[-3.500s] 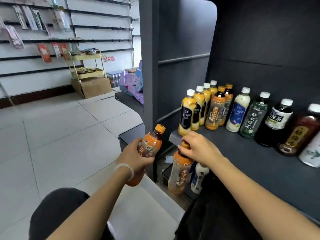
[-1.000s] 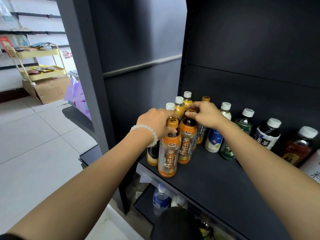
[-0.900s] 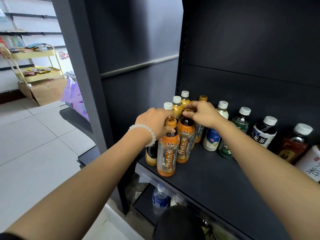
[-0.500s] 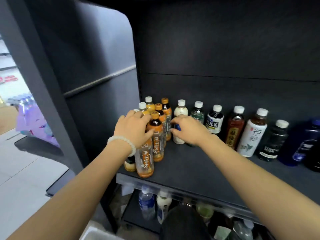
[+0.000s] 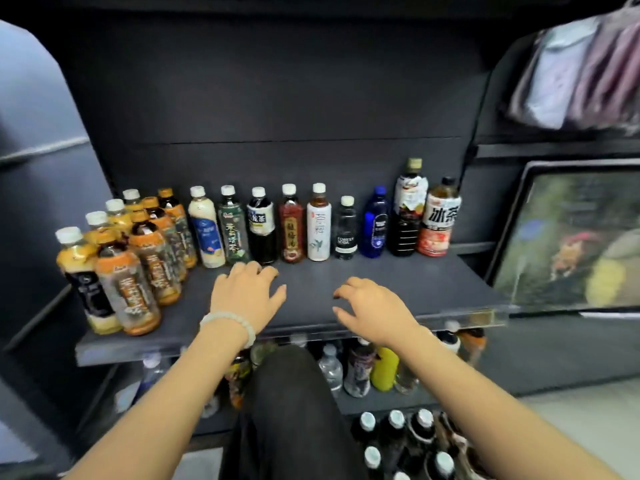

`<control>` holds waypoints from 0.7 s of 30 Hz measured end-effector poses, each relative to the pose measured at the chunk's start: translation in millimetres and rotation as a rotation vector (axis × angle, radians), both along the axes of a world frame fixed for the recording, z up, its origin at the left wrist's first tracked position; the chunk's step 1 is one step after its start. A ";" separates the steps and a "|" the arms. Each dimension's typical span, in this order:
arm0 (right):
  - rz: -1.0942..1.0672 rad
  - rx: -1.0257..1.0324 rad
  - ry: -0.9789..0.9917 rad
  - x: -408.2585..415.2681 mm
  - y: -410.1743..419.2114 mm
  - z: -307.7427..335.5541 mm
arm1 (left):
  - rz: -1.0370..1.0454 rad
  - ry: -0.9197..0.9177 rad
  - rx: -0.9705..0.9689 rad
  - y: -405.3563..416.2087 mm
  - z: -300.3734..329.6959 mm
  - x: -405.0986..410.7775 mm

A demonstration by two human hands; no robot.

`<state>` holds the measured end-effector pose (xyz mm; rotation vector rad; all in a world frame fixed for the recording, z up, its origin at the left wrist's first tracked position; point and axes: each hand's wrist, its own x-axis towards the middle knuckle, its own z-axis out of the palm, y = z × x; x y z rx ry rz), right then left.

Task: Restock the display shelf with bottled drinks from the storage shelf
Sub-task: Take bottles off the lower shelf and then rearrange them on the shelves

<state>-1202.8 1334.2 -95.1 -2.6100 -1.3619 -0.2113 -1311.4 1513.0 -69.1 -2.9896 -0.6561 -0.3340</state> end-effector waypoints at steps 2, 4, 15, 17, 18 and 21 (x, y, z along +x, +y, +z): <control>-0.025 0.014 0.025 9.2 -28.5 -7.0 | -0.018 -0.007 -0.021 -29.9 -8.1 8.7; -0.044 0.040 0.055 18.7 -49.0 -10.8 | -0.027 0.000 -0.021 -55.0 -13.1 15.6; -0.063 0.186 0.093 29.1 -71.5 -2.2 | -0.047 0.000 0.028 -86.6 9.5 32.2; -0.083 0.193 0.090 23.3 -75.4 0.7 | -0.061 -0.016 0.026 -90.0 11.3 28.1; -0.094 0.193 0.086 19.3 -78.5 1.8 | -0.073 -0.020 0.025 -92.5 11.4 25.3; -0.149 0.200 0.078 9.7 -91.6 5.4 | -0.122 -0.019 0.037 -100.9 11.7 20.6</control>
